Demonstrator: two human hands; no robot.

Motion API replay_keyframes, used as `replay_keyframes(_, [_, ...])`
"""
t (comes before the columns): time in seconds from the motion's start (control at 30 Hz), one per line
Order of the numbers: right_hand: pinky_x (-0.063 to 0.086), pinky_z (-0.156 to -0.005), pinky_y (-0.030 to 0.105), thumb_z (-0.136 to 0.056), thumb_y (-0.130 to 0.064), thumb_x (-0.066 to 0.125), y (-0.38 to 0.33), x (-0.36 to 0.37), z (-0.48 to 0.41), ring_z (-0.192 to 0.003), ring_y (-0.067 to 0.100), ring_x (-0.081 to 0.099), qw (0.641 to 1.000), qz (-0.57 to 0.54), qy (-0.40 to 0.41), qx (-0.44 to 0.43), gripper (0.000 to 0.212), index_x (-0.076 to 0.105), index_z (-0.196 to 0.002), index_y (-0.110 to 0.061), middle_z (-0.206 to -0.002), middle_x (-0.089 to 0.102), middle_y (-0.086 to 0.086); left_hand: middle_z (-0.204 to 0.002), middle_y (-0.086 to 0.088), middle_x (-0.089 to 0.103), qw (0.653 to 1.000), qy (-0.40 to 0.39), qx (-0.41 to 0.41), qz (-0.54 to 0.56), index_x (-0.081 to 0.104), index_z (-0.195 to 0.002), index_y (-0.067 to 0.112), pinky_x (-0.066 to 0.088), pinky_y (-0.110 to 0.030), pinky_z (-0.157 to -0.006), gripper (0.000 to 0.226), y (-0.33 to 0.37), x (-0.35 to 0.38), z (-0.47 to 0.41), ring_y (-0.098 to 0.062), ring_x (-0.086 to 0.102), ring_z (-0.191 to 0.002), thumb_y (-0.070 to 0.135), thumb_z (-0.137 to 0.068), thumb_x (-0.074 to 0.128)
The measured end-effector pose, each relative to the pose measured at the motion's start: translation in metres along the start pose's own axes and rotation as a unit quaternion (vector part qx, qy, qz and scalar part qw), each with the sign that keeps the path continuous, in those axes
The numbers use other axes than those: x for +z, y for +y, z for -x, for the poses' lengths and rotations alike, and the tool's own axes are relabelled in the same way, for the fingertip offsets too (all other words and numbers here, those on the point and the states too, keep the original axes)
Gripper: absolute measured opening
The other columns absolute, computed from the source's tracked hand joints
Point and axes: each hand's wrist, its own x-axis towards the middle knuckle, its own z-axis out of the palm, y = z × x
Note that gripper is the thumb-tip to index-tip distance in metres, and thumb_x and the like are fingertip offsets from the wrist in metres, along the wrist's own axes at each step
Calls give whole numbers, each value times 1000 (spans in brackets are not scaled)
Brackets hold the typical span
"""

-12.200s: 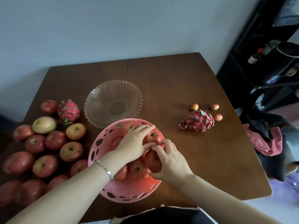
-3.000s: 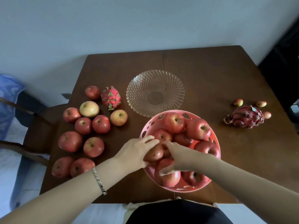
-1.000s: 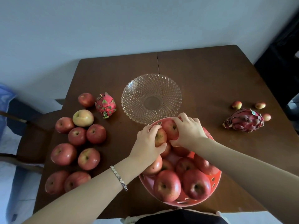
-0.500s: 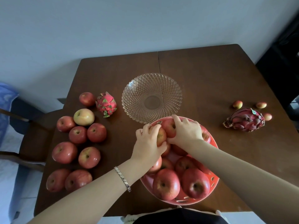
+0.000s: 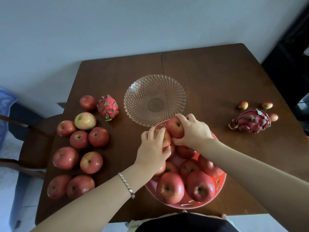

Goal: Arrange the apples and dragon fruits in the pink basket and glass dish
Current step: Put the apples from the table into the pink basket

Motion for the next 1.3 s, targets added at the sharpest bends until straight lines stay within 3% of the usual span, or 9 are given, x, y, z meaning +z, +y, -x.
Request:
replay_keyframes(0.13, [40,-89,38,-73,-56,62,-3,17,-5,-108,27,58,994,104,-24,-34,88,19,-142,-22,-132,43,9,-141,-16,36,1000,-25,-16,10,37,-138,12,36,-41,-106,63,3,-1,-2,-37,36,-123,31,-83,60])
replay_keyframes(0.43, [35,-91,39,-71,-52,65,2,23,-1,-109,25,58,996,83,12,-33,80,29,-135,-20,-126,52,8,-146,-16,24,997,-68,1,-34,28,-140,15,34,-37,-107,63,5,0,-4,-34,24,-133,32,-85,55])
replay_keyframes(0.6, [35,-94,40,-72,-53,64,1,24,-4,-112,27,56,993,114,-3,-31,88,21,-140,-18,-129,49,10,-150,-12,18,996,-86,-8,-35,24,-142,17,37,-38,-105,62,5,-1,-6,-30,18,-137,43,-90,46])
replay_keyframes(0.73, [34,-100,39,-70,-55,68,8,9,-2,-121,27,48,997,40,-35,-56,90,24,-141,-20,-132,48,8,-157,-12,0,981,-167,-38,-86,9,-147,21,30,-46,-109,68,10,-6,-9,-32,2,-145,52,-93,35])
replay_keyframes(0.9, [40,-98,41,-83,-28,62,68,-35,4,-117,30,50,985,-103,135,-31,45,52,-125,-15,-122,58,9,-159,-13,1,969,-196,-51,-141,10,-148,25,13,-54,-113,65,29,-18,-33,-35,6,-145,56,-93,28])
replay_keyframes(1.0, [30,-109,43,-77,-14,62,126,-46,-2,-131,31,33,995,8,80,66,65,39,-137,-19,-138,41,12,-160,-4,0,980,-163,-10,-114,16,-146,32,14,-56,-113,57,32,-14,-34,-32,7,-146,49,-95,32])
replay_keyframes(1.13, [18,-115,42,-72,-30,72,182,-30,-13,-137,32,17,956,240,-90,143,100,6,-147,-30,-148,18,15,-159,2,9,982,-148,6,-121,9,-148,34,16,-53,-114,59,28,-3,-27,-24,9,-146,46,-95,33])
replay_keyframes(1.23, [23,-113,42,-79,-25,67,197,-13,-16,-135,35,22,937,301,-109,138,91,7,-146,-31,-149,19,16,-158,1,16,980,-145,17,-135,7,-148,35,16,-55,-113,62,21,3,-22,-24,6,-147,52,-90,21])
replay_keyframes(1.3, [32,-106,39,-83,-20,60,198,-9,-17,-128,36,32,937,319,-85,118,73,20,-143,-28,-145,25,17,-152,-2,35,976,-150,17,-154,19,-147,33,28,-59,-105,71,21,2,-19,-28,23,-144,54,-79,14])
